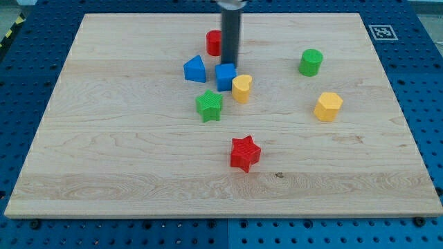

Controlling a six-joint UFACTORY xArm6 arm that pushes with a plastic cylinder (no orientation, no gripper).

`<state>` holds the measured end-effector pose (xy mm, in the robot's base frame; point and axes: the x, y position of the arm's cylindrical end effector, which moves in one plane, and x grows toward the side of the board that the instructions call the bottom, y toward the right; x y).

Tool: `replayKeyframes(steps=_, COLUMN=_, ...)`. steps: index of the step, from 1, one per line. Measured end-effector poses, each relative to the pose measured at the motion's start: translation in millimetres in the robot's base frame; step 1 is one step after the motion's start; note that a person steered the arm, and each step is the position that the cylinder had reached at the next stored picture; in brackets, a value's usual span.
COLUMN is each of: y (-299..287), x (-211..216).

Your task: Slightly move down the triangle

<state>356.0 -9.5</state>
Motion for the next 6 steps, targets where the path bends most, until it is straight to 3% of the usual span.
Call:
replayKeyframes(steps=2, y=-10, x=-27)
replayKeyframes(steps=4, y=-42, x=6)
replayKeyframes(steps=6, y=-82, x=1)
